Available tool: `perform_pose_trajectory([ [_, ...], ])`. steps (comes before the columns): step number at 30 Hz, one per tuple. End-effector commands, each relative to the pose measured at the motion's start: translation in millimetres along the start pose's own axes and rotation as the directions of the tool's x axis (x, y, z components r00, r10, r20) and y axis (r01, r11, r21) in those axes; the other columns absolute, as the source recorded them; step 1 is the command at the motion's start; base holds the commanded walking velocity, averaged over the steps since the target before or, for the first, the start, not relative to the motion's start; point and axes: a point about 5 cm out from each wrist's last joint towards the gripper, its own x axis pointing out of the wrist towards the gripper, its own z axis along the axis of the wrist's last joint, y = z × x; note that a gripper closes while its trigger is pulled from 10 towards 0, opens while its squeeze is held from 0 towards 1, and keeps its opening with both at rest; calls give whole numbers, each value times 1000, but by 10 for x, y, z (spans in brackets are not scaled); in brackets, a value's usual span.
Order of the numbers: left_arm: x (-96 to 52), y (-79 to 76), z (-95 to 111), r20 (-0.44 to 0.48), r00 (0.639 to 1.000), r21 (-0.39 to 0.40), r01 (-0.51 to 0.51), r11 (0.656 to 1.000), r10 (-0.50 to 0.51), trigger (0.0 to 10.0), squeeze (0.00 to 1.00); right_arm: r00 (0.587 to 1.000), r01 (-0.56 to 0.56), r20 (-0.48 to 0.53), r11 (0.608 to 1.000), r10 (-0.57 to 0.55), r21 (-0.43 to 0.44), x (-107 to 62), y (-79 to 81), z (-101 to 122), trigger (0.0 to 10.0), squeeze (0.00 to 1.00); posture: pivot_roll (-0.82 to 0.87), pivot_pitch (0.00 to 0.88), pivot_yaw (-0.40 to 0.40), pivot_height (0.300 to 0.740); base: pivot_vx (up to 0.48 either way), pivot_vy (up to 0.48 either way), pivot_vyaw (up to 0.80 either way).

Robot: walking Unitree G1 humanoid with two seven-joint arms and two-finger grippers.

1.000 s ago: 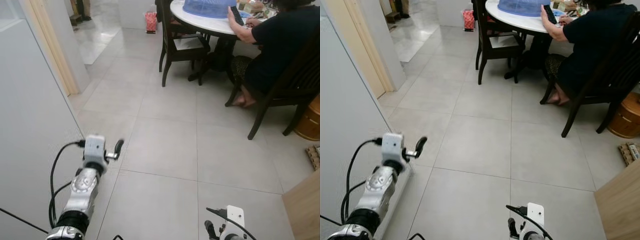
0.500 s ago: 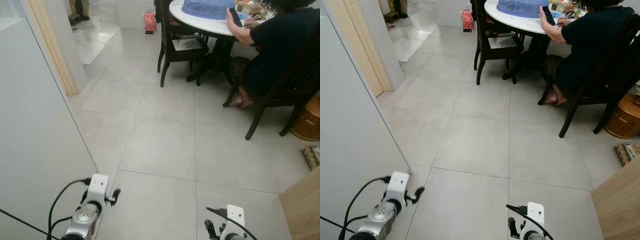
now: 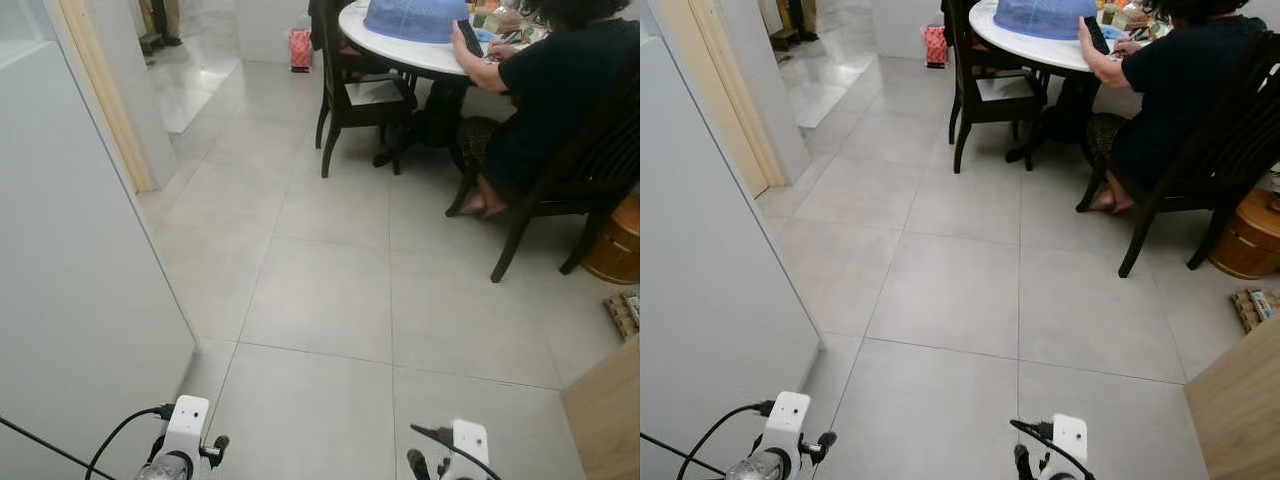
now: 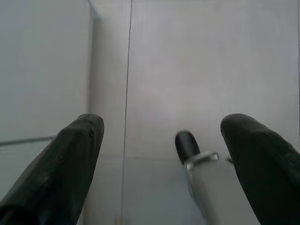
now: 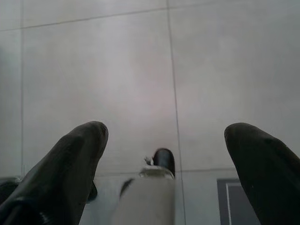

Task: Restocking fridge

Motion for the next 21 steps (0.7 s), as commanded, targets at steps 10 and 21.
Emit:
perform_pose_trajectory([
  [10, -109, 130, -289, -56, 997, -57, -54, 997, 51, 10000, 0, 998, 32, -53, 999, -31, 17, -145, -102, -485, 10000, 0, -120, 0, 1, 740, 0, 0, 0],
  [21, -76, 128, -189, -19, 993, -176, -115, 978, 113, 10000, 0, 998, 68, -2, 997, -68, -40, -220, -262, -543, 10000, 0, -151, 0, -66, 740, 0, 0, 0],
])
